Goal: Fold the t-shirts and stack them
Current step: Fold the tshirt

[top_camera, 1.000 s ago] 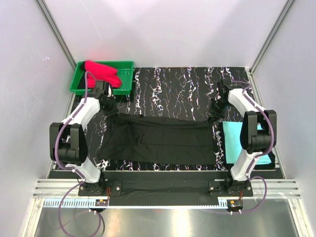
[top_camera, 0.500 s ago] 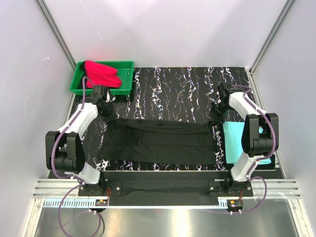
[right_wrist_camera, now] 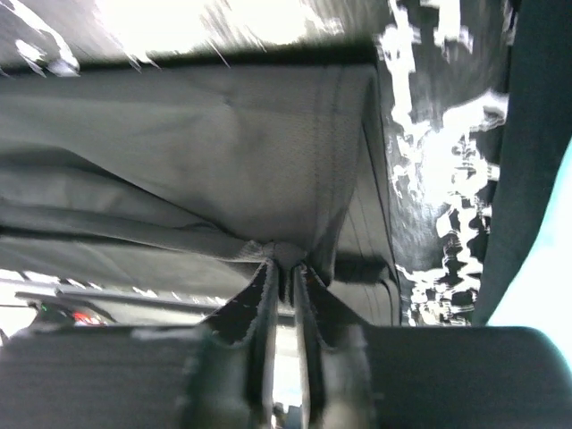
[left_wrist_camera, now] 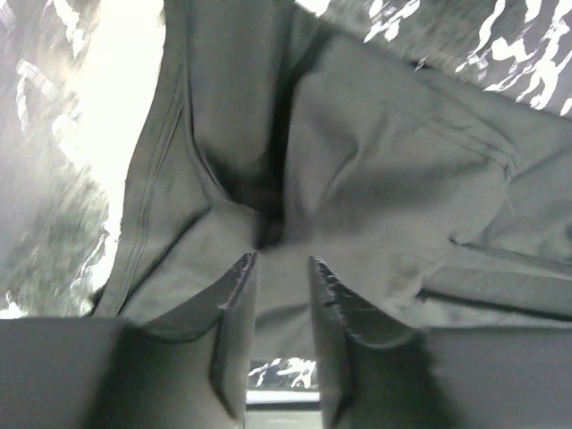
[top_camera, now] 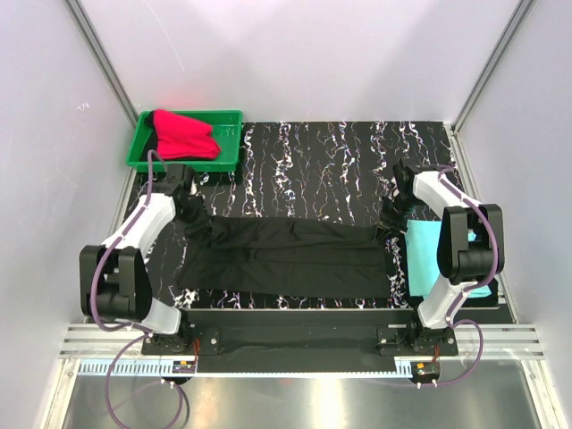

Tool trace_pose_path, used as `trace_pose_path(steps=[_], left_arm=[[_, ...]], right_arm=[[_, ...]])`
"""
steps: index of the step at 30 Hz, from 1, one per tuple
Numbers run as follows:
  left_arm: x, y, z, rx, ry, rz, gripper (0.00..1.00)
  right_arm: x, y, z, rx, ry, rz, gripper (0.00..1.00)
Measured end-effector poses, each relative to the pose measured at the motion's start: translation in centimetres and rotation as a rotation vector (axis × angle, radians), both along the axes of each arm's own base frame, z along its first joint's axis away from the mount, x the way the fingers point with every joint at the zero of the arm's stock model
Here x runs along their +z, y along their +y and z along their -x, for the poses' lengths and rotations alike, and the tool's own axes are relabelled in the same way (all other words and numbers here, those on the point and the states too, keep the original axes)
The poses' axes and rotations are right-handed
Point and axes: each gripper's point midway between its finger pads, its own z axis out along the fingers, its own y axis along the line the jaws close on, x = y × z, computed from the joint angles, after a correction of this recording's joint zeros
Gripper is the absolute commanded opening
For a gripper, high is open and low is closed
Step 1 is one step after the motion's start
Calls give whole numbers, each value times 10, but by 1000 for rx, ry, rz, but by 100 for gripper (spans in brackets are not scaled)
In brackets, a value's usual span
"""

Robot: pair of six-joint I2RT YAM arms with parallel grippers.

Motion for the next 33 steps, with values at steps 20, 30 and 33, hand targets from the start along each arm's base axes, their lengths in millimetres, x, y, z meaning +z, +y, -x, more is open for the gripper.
trace_pose_path(steps=[20, 30, 33], left_arm=[[-11, 37, -63, 143, 36, 78, 54], [-14, 41, -81, 143, 26, 90, 63], [-19, 42, -81, 140, 36, 91, 60]], right_arm=[[20, -3, -84, 46, -132, 36, 59], [-7, -9, -82, 37, -77, 44, 57], [-12, -15, -76, 27, -56, 49, 57]])
